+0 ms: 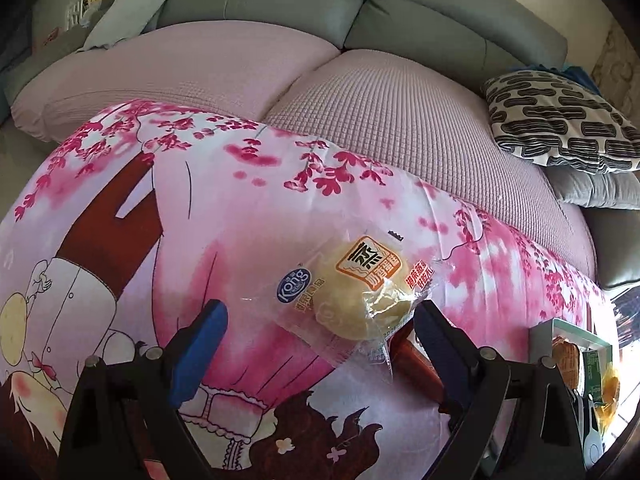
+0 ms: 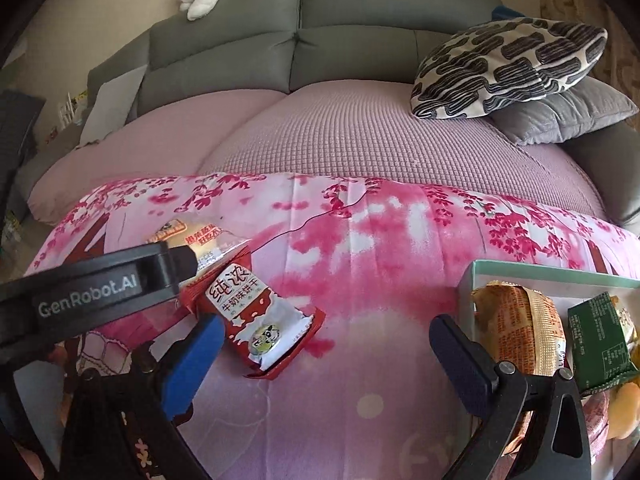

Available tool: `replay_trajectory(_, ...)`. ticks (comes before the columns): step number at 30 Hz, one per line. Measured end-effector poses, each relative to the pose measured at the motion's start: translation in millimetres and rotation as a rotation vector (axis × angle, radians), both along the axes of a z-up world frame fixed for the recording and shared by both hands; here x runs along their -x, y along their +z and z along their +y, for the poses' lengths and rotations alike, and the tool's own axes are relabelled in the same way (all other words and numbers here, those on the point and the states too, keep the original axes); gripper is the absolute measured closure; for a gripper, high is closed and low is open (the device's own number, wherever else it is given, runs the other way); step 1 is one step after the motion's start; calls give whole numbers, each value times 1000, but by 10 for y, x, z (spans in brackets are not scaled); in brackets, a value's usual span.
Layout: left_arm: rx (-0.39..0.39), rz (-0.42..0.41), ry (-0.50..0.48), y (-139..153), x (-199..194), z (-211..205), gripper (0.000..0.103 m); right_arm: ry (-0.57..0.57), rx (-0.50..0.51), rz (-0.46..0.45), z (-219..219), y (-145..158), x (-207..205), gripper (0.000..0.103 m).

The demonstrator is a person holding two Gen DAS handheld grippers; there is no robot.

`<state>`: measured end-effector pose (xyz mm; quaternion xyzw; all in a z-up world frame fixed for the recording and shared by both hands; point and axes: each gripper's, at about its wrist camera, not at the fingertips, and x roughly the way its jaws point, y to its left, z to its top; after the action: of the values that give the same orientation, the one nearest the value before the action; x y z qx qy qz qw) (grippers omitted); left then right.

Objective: Organize snacks
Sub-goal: 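Move the left gripper to the bagged bun while the right approaches the red milk biscuit packet, then grasp the bagged steamed bun with the left gripper while the right grasps the red milk biscuit packet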

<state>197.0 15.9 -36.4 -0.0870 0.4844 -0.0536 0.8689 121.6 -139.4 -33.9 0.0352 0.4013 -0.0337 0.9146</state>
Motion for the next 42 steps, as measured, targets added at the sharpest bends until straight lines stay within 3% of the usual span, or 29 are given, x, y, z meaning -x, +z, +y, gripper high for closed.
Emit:
replay_trajectory(6, 8, -12, -15, -8, -40, -1, 9, 68, 42, -18, 145, -43, -36, 0)
replay_trajectory(11, -6, -13, -24, -42, -52, -22, 9, 107, 6, -12, 177, -117, -100, 1)
replay_trajectory(20, 10, -25, -23, -68, -65, -29, 9, 146, -21, 2, 221, -184, -175, 20)
replay_trajectory(22, 18, -23, -22, -81, -73, -30, 9, 151, -20, -2, 233, -179, -169, 30)
replay_trajectory(31, 26, -27, -25, -93, -80, -53, 20, 109, -43, 2, 140, -193, -158, 48)
replay_trajectory(42, 36, -51, -26, -56, -55, -35, 29, 25, -90, -4, -55, -171, -93, 52)
